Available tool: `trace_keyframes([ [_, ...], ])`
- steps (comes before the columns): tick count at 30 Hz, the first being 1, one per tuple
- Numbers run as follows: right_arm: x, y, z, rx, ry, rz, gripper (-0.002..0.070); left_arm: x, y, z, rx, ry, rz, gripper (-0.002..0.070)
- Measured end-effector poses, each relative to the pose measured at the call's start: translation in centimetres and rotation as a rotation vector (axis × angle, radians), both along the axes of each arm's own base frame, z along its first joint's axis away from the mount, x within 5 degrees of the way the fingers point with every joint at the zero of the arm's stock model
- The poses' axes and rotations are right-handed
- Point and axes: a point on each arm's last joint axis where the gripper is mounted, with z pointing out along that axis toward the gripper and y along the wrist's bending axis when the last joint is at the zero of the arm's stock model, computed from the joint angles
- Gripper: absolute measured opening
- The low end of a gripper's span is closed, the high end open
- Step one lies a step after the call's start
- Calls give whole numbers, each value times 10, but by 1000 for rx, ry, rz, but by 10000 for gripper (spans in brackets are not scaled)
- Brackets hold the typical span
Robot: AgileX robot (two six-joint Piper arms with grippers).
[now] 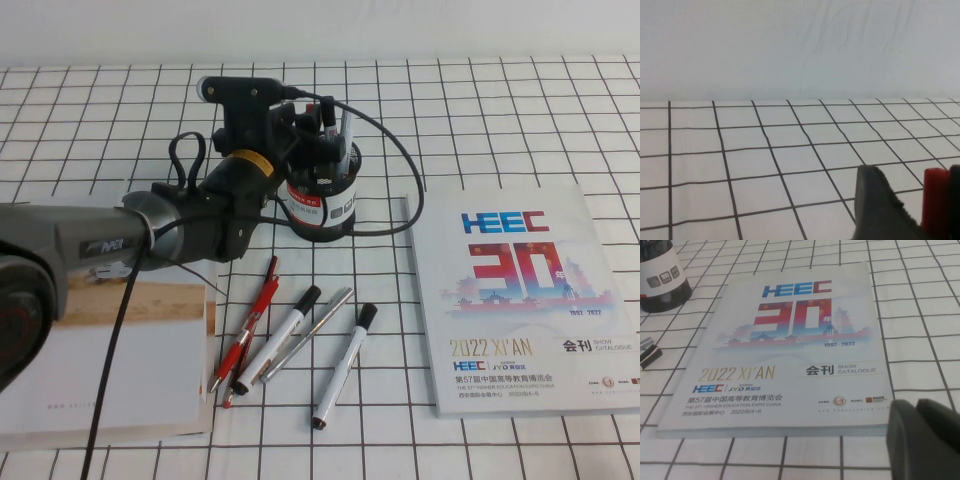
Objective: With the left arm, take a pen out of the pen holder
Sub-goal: 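Take a marker out of the pen holder and lay it on the table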
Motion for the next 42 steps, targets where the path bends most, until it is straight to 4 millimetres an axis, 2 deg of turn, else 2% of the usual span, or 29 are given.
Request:
trace_keyframes([
  [9, 0, 0, 0, 0, 0, 0, -15, 1, -1, -7, -17, 6, -1, 191],
  [19, 0, 0, 0, 0, 0, 0, -15, 1, -1, -7, -17, 1, -3, 174],
  [28, 0, 0, 0, 0, 0, 0, -15, -1, -5, -6, -9, -18, -48, 46],
  [32, 0, 0, 0, 0, 0, 0, -15, -1, -5, -6, -6, -20, -54, 39],
  [36, 0, 0, 0, 0, 0, 0, -15, -2, -5, 0, -5, -23, -56, 39],
  [42, 0, 0, 0, 0, 0, 0, -15, -8, -1, 27, 13, -15, -56, 39],
])
